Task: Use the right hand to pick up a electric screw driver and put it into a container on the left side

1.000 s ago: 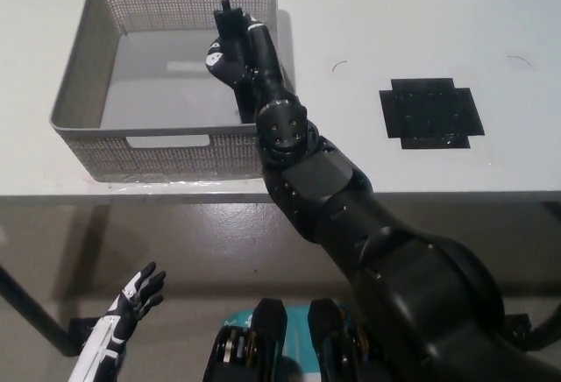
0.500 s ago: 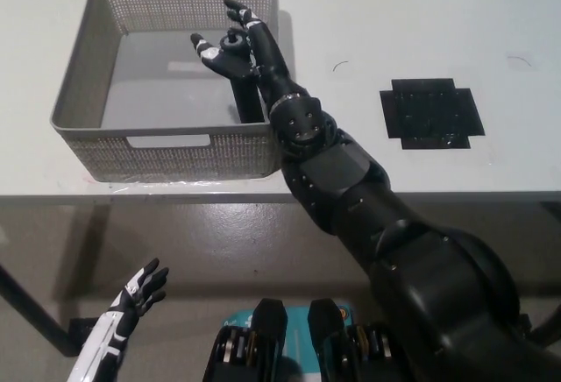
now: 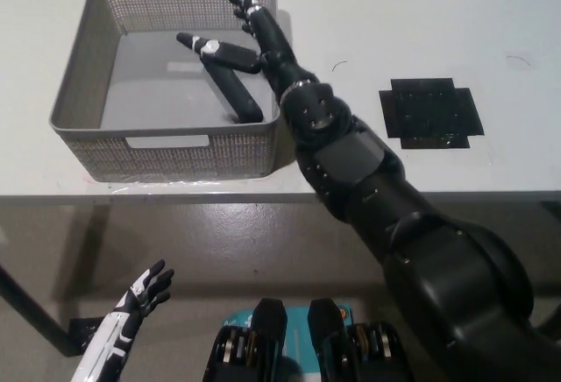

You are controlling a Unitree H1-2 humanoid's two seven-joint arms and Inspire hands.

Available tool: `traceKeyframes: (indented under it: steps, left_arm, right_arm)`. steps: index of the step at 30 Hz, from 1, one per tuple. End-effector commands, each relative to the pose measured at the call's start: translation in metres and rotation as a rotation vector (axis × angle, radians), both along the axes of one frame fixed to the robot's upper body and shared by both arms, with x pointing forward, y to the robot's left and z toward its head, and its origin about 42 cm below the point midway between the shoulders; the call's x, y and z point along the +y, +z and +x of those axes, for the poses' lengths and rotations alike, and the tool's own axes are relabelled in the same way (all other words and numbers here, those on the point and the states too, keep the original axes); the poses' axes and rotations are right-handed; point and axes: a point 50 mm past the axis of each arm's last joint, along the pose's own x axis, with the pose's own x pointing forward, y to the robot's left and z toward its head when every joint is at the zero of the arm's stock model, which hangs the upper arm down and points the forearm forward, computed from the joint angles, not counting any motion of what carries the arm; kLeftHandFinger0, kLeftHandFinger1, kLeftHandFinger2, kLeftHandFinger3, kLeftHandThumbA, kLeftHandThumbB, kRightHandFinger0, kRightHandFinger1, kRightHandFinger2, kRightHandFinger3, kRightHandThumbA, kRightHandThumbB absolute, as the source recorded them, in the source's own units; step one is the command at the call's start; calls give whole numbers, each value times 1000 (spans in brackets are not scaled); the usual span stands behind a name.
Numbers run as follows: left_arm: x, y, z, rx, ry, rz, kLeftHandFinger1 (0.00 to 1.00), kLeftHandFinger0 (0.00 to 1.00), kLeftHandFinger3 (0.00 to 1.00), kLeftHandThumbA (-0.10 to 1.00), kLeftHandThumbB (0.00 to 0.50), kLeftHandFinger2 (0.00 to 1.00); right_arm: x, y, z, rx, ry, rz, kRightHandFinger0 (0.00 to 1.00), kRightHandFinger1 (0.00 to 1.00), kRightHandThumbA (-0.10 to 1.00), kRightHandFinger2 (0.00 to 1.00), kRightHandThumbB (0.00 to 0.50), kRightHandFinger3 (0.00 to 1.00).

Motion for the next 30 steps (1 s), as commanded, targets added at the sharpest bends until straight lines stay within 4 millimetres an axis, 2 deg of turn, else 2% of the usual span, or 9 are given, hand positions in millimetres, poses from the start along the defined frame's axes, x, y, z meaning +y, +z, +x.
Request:
traceKeyframes:
  steps: [1, 5, 10, 12, 14, 15, 22, 24, 30]
  left_arm:
    - [0, 8, 2, -26, -26, 18, 1000, 1000, 1000, 1000, 184, 1000]
    - [2, 6, 2, -41, -40, 40, 1000, 1000, 1000, 1000, 184, 1000]
    - [4, 6, -1, -18, -29, 22, 1000, 1000, 1000, 1000, 222, 1000]
    - [6, 5, -2, -11, -14, 20, 1000, 1000, 1000, 1000, 183, 1000]
    - [8, 6, -2, -11, -8, 24, 1000, 1000, 1000, 1000, 185, 1000]
    - [10, 5, -1, -15, -5, 17, 1000, 1000, 1000, 1000, 162, 1000]
    - [11, -5, -7, -5, 9, 4, 1000, 1000, 1000, 1000, 159, 1000]
    - [11, -6, -7, -3, 14, 1, 1000, 1000, 1000, 1000, 157, 1000]
    - [15, -9, -12, 23, 38, -7, 1000, 1000, 1000, 1000, 161, 1000]
  right_arm:
    - [-12, 84, 7, -266, 48, 112, 1000, 1000, 1000, 1000, 465, 1000]
    - [-37, 108, -2, -384, 36, 146, 1000, 1000, 1000, 1000, 488, 1000]
    - [-99, 128, -41, -558, 0, 186, 1000, 1000, 1000, 1000, 399, 1000]
    - [-130, 126, -63, -609, -14, 224, 1000, 1000, 1000, 1000, 472, 1000]
    - [-153, 120, -77, -639, -35, 231, 1000, 1000, 1000, 1000, 465, 1000]
    - [-177, 110, -92, -635, -41, 264, 1000, 1000, 1000, 1000, 467, 1000]
    - [-229, 31, -153, -578, -73, 267, 1000, 1000, 994, 1000, 377, 1000]
    - [-231, 23, -160, -569, -72, 257, 1000, 1000, 1000, 1000, 378, 1000]
    - [-244, -57, -212, -431, -108, 199, 1000, 1000, 1000, 1000, 364, 1000]
